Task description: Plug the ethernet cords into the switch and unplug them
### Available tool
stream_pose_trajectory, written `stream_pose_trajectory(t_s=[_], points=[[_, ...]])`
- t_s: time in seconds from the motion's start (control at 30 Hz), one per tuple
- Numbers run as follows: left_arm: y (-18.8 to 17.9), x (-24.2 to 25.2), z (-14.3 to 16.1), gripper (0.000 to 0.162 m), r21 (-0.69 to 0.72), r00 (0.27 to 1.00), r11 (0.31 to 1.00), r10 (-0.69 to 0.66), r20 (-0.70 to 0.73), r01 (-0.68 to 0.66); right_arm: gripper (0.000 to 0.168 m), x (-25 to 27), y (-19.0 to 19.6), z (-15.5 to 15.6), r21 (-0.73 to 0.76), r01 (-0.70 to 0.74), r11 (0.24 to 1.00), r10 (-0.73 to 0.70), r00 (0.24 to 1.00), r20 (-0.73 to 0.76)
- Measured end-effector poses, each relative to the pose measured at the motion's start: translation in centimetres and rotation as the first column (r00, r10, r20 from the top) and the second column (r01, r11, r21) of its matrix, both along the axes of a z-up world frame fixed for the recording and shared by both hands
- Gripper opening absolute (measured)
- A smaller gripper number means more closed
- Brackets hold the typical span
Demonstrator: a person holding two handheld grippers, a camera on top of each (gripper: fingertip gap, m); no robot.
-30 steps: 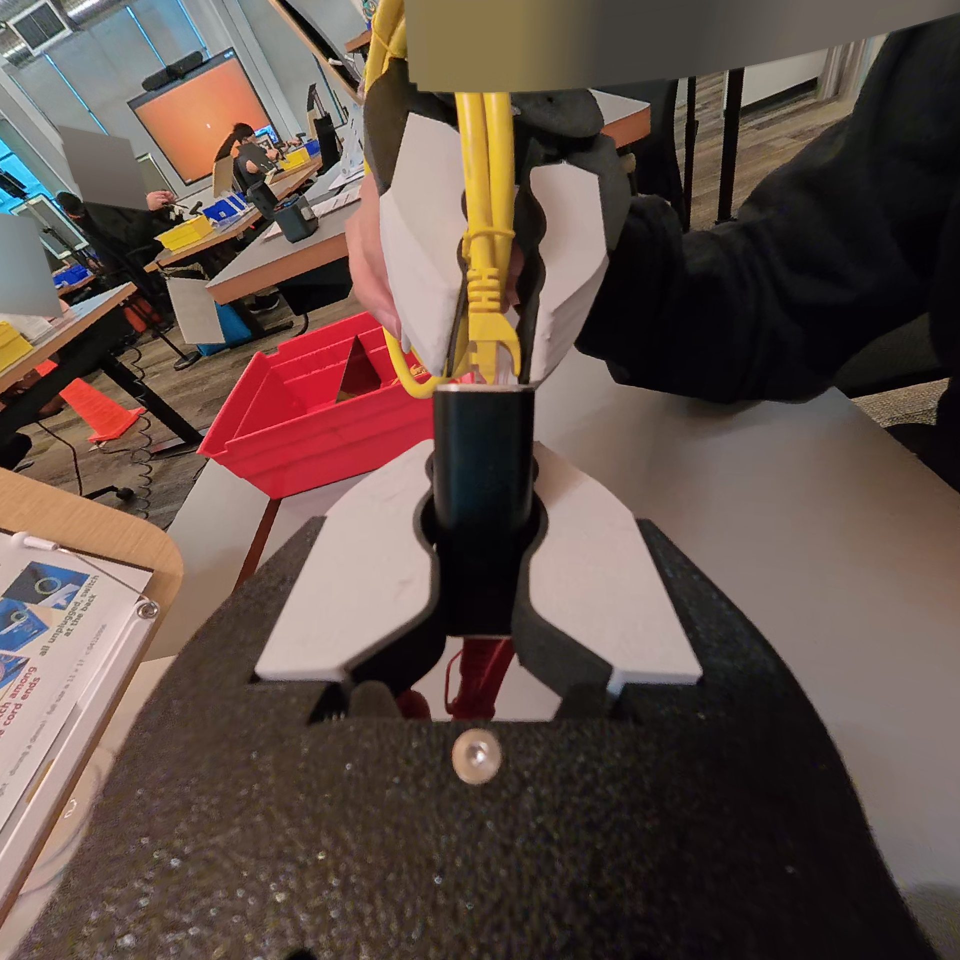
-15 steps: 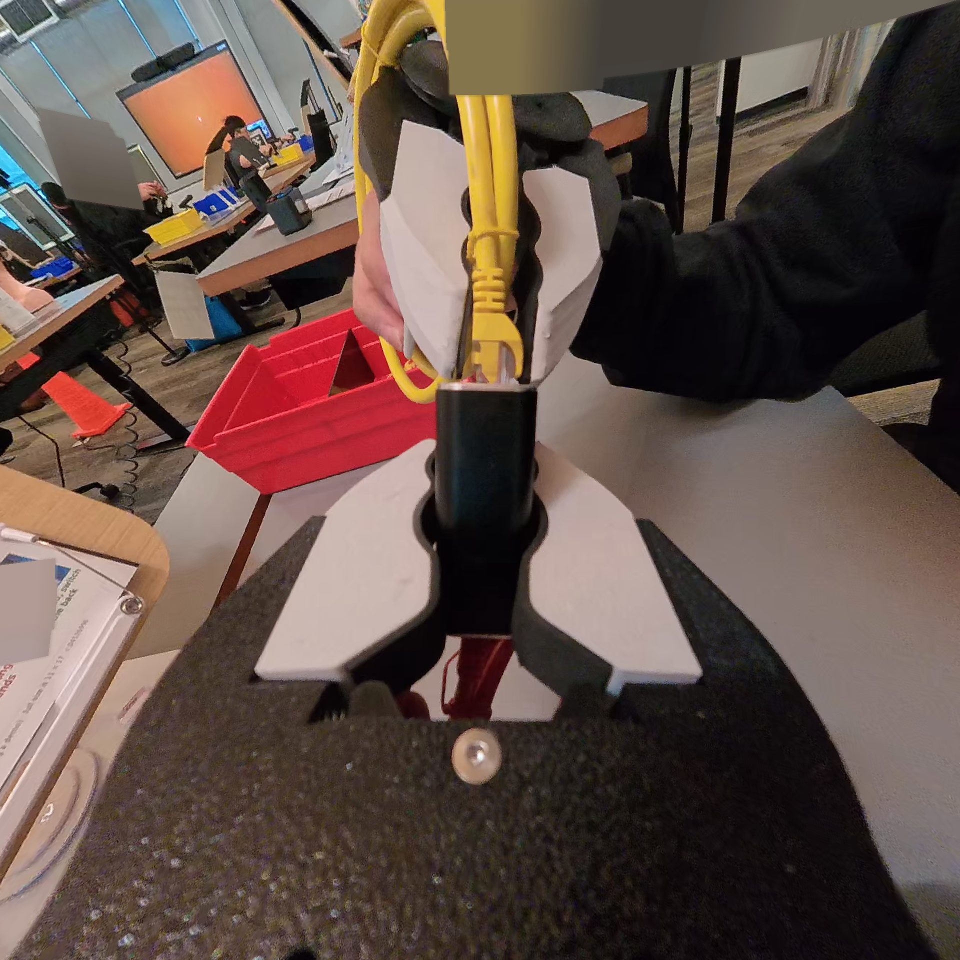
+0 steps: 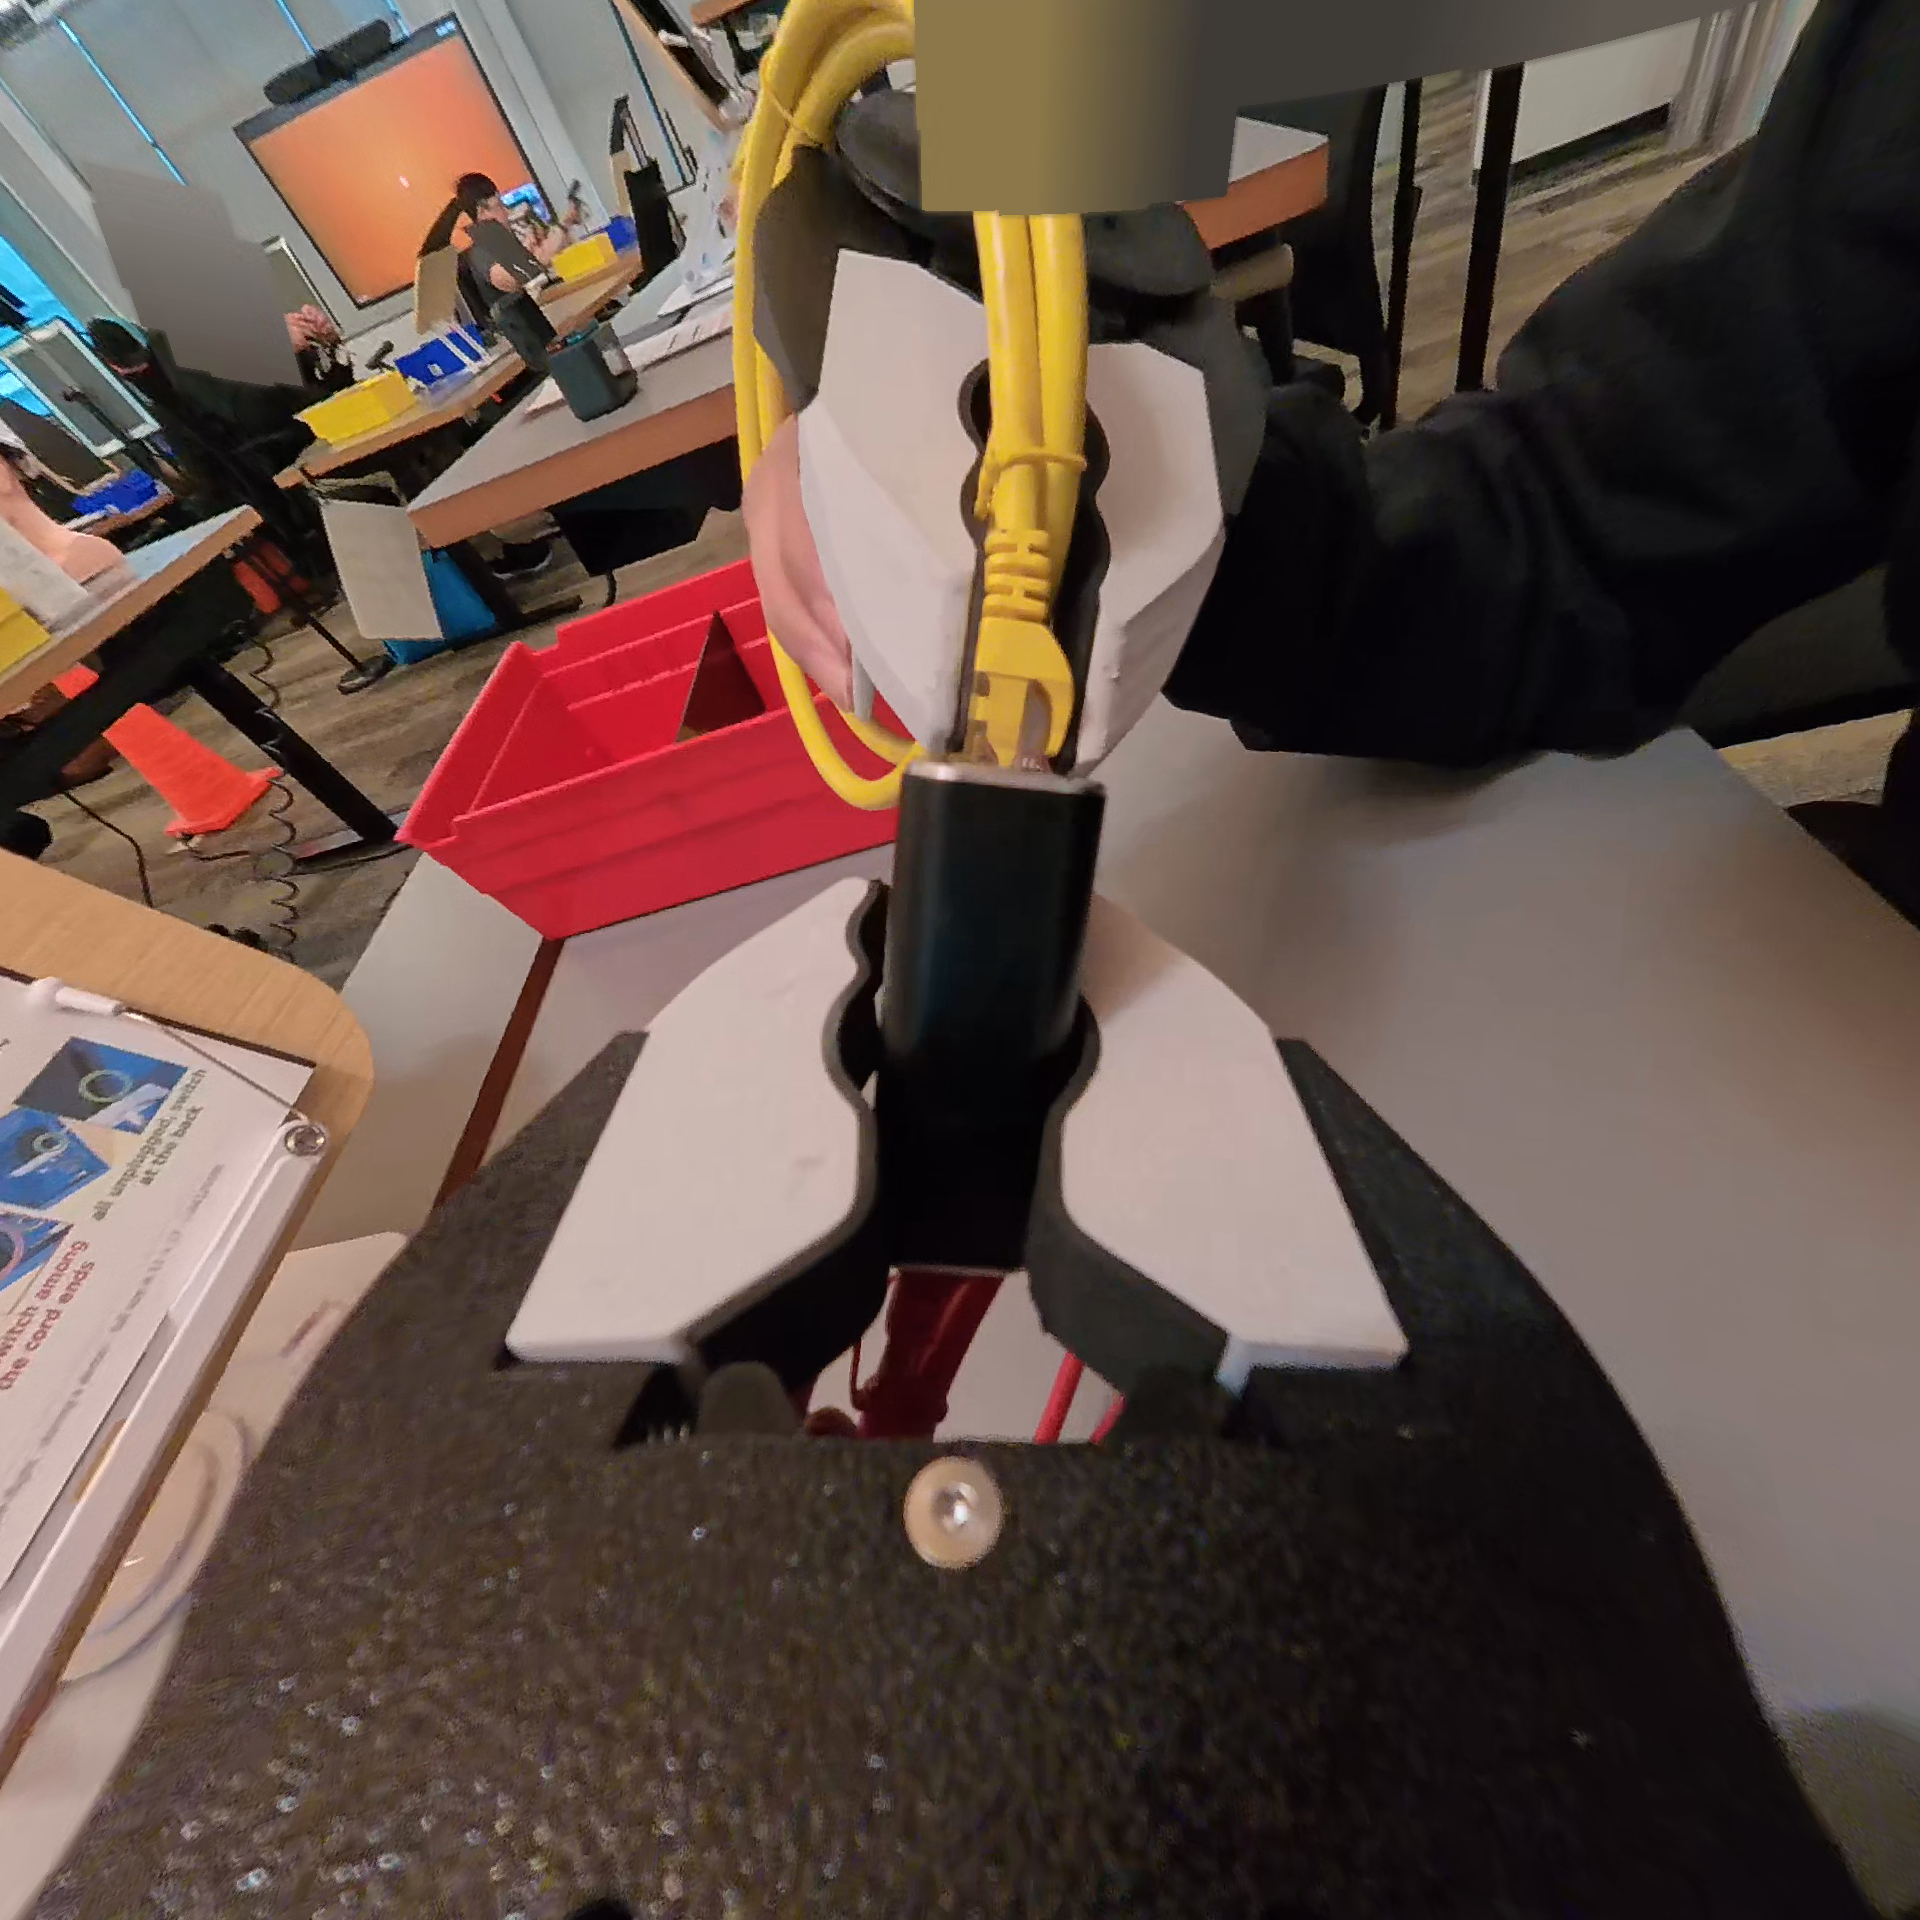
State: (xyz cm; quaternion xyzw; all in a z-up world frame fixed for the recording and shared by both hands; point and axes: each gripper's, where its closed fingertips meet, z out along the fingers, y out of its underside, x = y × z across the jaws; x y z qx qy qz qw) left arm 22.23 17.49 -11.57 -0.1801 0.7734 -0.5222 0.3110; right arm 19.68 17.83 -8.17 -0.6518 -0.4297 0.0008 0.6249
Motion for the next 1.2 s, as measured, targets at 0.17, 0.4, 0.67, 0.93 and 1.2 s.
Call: stream_pose_trajectory(t_s=[0.17,0.4,0.67,0.93,1.2], points=[[-0.1,0.1,0.2,0.029,-0.027,1.0,1.0,-0.003,0.01,0.004,0.015,0.0,-0.1,0.1,0.006,-0.001,1.0,0.001,1.0,-0.008],[-0.2,0.0,0.6,0.027,0.139,0.991,0.989,0.022,0.13,-0.04,0.015,-0.5,-0.6,0.6,0.023,-0.03,0.999,0.03,1.0,0.001],[-0.1,-0.1,1.0,0.027,0.271,0.981,0.955,0.076,0.179,-0.124,0.015,-0.8,-1.2,1.1,0.065,-0.017,0.998,0.012,0.996,0.087],[0.1,-0.5,0.5,0.027,0.26,0.99,0.96,0.069,0.126,-0.1,0.015,-1.0,-0.9,0.8,0.058,0.006,0.998,-0.013,0.991,0.137],[0.8,-0.5,-0.4,0.027,0.231,0.994,0.967,0.105,0.02,-0.107,0.015,-0.5,-0.1,0.2,-0.017,-0.013,1.0,0.013,0.999,-0.034]])
